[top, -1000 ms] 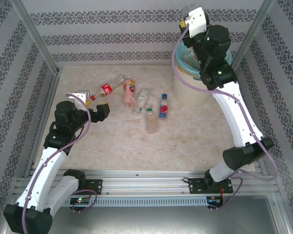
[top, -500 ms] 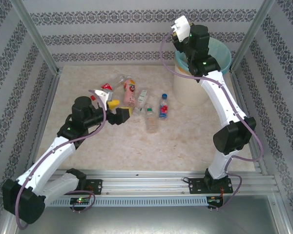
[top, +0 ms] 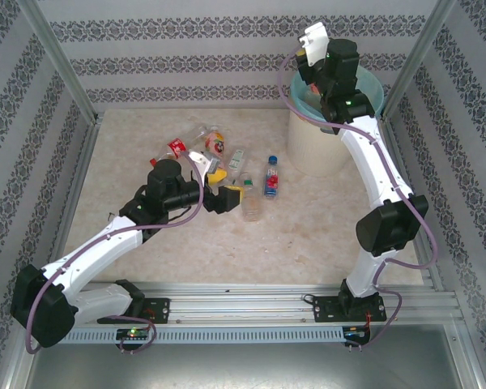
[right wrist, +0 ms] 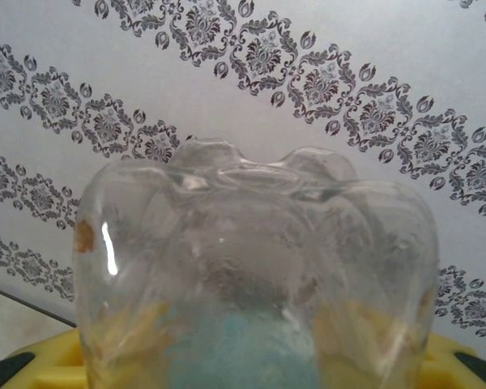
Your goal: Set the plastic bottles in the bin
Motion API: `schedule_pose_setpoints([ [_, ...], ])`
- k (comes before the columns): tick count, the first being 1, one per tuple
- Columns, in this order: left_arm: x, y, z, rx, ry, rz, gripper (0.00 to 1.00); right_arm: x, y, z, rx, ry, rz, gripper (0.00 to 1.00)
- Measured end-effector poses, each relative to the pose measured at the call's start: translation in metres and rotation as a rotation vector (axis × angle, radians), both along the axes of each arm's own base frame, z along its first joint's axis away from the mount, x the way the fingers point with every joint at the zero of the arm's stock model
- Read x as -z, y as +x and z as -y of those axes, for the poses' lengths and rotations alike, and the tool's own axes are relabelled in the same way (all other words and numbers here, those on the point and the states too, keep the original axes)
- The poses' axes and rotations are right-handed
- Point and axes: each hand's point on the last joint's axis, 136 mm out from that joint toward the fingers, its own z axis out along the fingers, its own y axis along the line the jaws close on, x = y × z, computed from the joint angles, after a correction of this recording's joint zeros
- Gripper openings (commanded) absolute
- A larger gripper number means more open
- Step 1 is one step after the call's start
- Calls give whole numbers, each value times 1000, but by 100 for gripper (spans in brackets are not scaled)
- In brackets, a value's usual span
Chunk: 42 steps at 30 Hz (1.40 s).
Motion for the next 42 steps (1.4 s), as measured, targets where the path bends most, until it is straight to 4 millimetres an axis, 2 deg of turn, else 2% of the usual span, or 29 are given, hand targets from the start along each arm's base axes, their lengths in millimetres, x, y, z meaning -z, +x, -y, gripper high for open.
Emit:
schedule_pose_setpoints([
  [5, 0, 1, 0, -5, 2, 5, 93, 0, 2, 7, 6, 20, -3, 40],
  [11, -2, 3, -2, -24, 4, 13, 93, 3, 7, 34, 37, 104, -14, 43],
  [13, -3, 3, -3, -32, 4, 16, 93, 9, 9, 43, 52, 127, -25, 44],
  [19, -4, 4, -4, -39, 4, 19, 93, 46, 15, 69, 111, 174, -97, 46],
  [22, -4, 4, -4, -39, 3, 20, 93, 56, 17, 80, 134, 189, -113, 49],
  [28, -2, 3, -4, -38, 5, 17, 93, 72, 20, 91, 158, 213, -129, 60],
  [31, -2, 3, -4, -38, 6, 17, 93, 78, 18, 91, 160, 231, -136, 73],
  [34, -2, 3, -4, -38, 6, 17, 93, 74, 14, 90, 155, 247, -122, 79],
  [42, -2, 3, -4, -38, 6, 17, 93, 29, 4, 89, 133, 267, -18, 75],
])
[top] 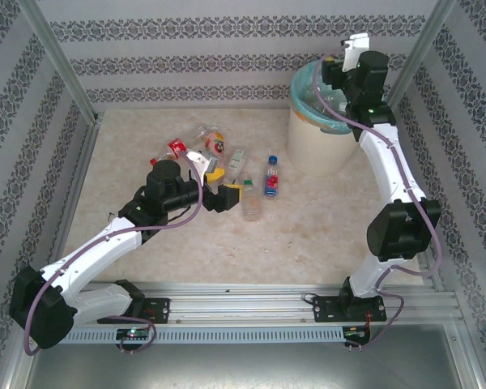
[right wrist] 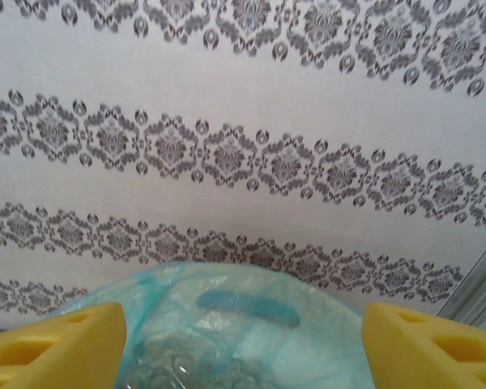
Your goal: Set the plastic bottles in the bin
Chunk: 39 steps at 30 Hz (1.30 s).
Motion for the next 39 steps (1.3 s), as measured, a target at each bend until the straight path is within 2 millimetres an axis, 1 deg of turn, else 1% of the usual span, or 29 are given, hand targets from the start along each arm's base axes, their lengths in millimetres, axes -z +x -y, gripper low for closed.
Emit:
schedule_pose_setpoints([
  [3, 0, 0, 0, 0, 0, 0, 93, -7, 0, -3, -14, 6, 14, 69],
  [7, 0, 0, 0, 0, 0, 0, 93, -4, 7, -8, -44, 26, 9, 59],
  [10, 0, 0, 0, 0, 0, 0, 93, 12, 12, -15, -74, 55, -38, 54],
  [12, 0, 1, -1, -7, 4, 3, 93, 28, 14, -17, -87, 71, -81, 54],
  [17, 2, 6, -5, -41, 18, 11, 94, 72, 12, -20, -92, 94, -195, 54],
  [18, 3, 9, -7, -60, 24, 9, 93, 78, 11, -20, -93, 98, -215, 54],
  [20, 8, 15, -12, -110, 43, -4, 90, 82, 9, -21, -96, 108, -238, 56],
  [22, 17, 25, -18, -176, 66, -47, 80, 76, 7, -22, -98, 118, -238, 58],
  [23, 21, 30, -20, -203, 80, -68, 80, 71, 5, -22, -98, 119, -232, 59],
  [24, 25, 36, -22, -235, 98, -101, 82, 61, 3, -23, -100, 119, -220, 60],
  [26, 31, 48, -22, -286, 135, -166, 85, 34, -5, -26, -108, 120, -176, 62],
  [27, 34, 55, -19, -307, 156, -197, 86, 17, -13, -29, -114, 119, -143, 63],
  [29, 38, 63, -8, -328, 198, -247, 87, -17, -35, -36, -132, 118, -80, 64],
  [30, 44, 65, 1, -330, 225, -275, 87, -39, -52, -43, -147, 115, -34, 64],
  [32, 56, 65, 17, -325, 267, -324, 87, -75, -90, -56, -183, 113, 51, 65],
  [34, 78, 62, 31, -320, 317, -386, 87, -102, -134, -68, -227, 114, 133, 65],
  [36, 102, 59, 40, -323, 372, -448, 87, -114, -175, -77, -272, 114, 195, 65],
  [37, 115, 58, 43, -328, 404, -478, 88, -113, -192, -80, -288, 114, 211, 65],
  [39, 137, 56, 46, -340, 456, -525, 88, -105, -215, -81, -301, 119, 225, 65],
])
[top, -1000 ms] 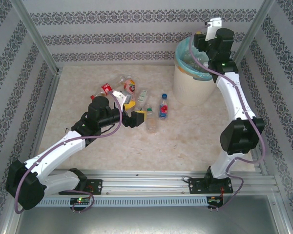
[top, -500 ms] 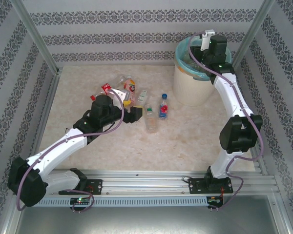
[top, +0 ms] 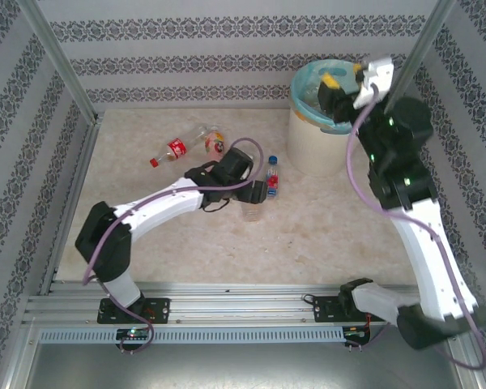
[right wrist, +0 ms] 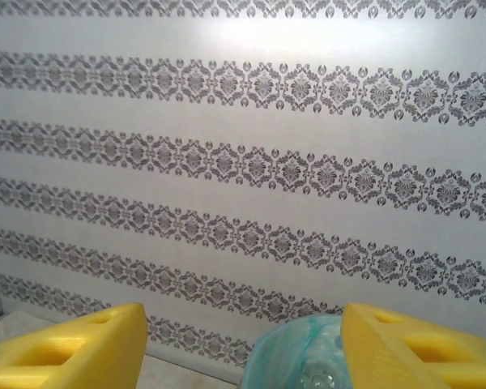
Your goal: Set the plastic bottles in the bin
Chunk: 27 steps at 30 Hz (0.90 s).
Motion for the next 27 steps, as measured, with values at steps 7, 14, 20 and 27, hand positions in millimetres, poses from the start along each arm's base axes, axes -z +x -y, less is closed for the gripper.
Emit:
schedule_pose_setpoints([
  [7, 43, 1, 0, -36, 103, -101, 90, 79, -26, -2, 3, -18, -133, 65],
  [14, 62, 8, 8, -33, 131, -134, 89, 101, -43, 16, 63, -15, -170, 65],
  [20, 82, 4, 8, -24, 155, -177, 89, 99, -41, 17, 76, -12, -166, 66],
  [27, 91, -1, 5, -16, 169, -199, 81, 110, -28, 8, 63, -10, -207, 66],
])
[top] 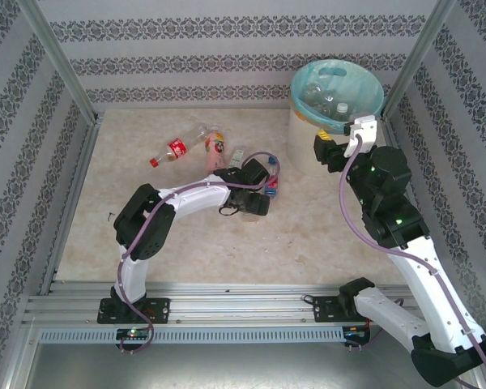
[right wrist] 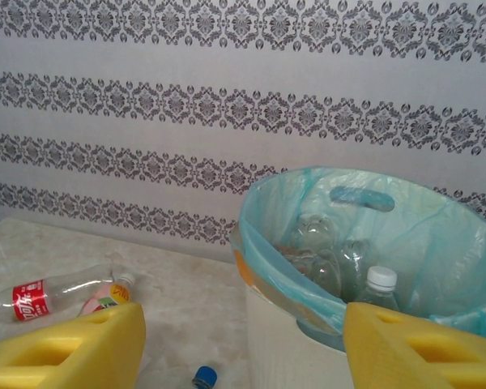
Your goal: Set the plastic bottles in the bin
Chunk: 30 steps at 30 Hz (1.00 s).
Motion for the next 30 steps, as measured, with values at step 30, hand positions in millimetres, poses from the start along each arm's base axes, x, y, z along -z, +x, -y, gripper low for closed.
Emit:
schedule_pose_setpoints([
  [30, -77, -39, -24, 29, -111, 51, 62, -18, -12, -17, -49, 26, 37, 66],
])
